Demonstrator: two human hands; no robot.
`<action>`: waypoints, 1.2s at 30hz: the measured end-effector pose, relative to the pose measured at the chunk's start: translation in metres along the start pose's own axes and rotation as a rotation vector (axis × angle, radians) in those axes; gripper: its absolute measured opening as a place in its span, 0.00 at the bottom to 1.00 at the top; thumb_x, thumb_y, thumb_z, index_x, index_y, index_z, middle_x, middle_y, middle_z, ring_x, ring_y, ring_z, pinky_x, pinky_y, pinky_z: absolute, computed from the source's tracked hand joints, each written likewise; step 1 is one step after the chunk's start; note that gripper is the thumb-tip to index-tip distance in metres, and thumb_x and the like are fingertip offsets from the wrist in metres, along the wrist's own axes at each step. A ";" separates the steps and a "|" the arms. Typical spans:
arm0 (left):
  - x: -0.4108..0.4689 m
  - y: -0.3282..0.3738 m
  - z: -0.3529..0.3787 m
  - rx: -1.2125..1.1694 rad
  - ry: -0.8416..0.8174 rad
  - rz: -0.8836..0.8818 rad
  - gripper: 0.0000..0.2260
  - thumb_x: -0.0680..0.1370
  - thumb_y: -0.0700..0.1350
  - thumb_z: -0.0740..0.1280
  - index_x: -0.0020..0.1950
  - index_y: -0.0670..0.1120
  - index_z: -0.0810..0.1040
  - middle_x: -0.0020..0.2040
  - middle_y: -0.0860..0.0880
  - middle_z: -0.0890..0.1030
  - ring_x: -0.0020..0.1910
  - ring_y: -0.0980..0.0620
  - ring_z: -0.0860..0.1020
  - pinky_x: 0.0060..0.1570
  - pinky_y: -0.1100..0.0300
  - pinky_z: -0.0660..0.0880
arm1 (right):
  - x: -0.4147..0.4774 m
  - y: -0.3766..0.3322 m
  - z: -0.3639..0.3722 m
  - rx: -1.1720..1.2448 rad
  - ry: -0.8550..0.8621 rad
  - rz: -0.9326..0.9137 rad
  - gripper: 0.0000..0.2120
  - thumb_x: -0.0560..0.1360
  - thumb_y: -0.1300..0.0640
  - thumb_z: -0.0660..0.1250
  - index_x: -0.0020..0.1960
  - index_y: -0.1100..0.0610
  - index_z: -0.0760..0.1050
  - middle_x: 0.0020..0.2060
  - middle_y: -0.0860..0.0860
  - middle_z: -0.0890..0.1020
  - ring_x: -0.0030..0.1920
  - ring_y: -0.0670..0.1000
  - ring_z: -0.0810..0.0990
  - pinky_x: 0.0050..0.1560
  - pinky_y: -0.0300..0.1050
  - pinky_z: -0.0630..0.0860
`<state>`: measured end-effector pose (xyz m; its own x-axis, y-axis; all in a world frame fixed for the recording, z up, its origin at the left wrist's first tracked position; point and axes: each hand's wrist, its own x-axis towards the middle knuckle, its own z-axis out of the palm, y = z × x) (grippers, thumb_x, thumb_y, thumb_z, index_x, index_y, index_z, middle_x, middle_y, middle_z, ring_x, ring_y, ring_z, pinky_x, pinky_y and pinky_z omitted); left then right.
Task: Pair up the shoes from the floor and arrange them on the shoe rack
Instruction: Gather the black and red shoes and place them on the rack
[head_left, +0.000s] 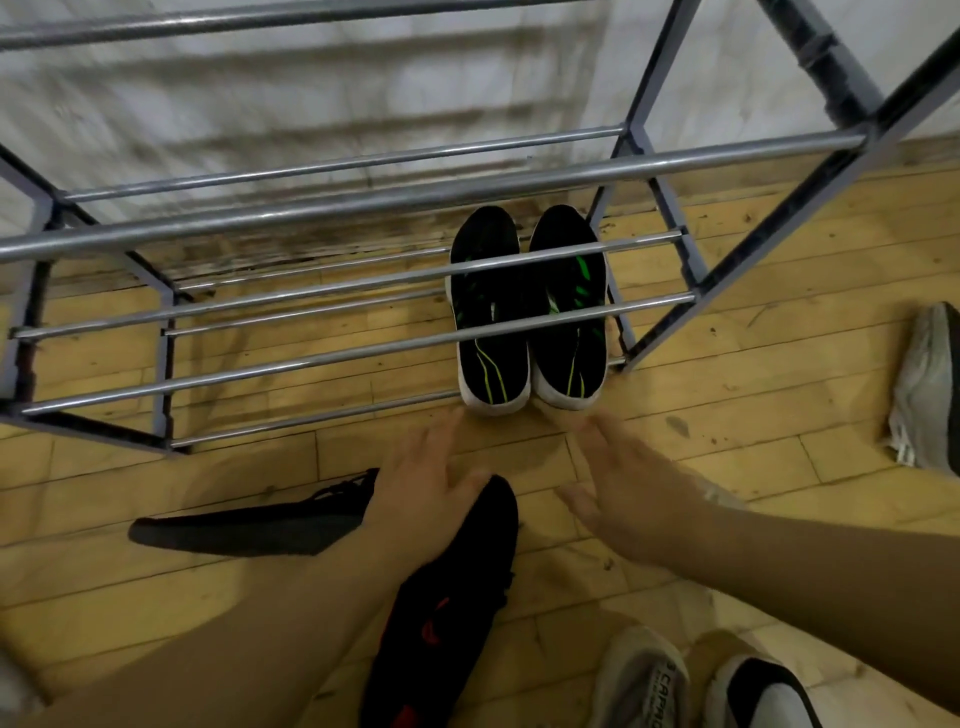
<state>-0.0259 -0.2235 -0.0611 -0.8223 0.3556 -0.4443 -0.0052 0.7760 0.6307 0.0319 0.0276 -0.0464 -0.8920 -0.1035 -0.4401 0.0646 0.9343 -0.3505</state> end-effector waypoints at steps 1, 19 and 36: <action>-0.011 -0.005 0.005 0.023 -0.046 -0.011 0.34 0.82 0.62 0.63 0.83 0.61 0.49 0.80 0.52 0.62 0.78 0.48 0.61 0.76 0.49 0.64 | -0.005 -0.006 0.008 0.055 -0.118 0.017 0.38 0.82 0.38 0.59 0.84 0.47 0.45 0.79 0.52 0.60 0.72 0.58 0.71 0.66 0.50 0.70; -0.068 -0.073 0.001 0.412 -0.030 -0.138 0.29 0.82 0.65 0.53 0.80 0.54 0.58 0.71 0.49 0.70 0.71 0.46 0.68 0.74 0.43 0.64 | 0.042 -0.046 0.069 0.510 -0.152 0.148 0.27 0.83 0.51 0.65 0.81 0.46 0.63 0.74 0.51 0.73 0.72 0.54 0.73 0.63 0.39 0.69; -0.083 -0.096 0.028 0.436 0.085 -0.063 0.32 0.80 0.66 0.47 0.82 0.55 0.58 0.64 0.48 0.71 0.67 0.46 0.67 0.78 0.44 0.52 | 0.054 -0.043 0.055 0.289 -0.261 -0.062 0.23 0.85 0.53 0.61 0.80 0.45 0.66 0.76 0.49 0.72 0.75 0.52 0.69 0.72 0.44 0.65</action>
<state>0.0585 -0.3129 -0.1022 -0.8721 0.2709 -0.4075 0.1686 0.9481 0.2695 0.0059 -0.0371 -0.1005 -0.7570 -0.2743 -0.5931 0.1711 0.7928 -0.5850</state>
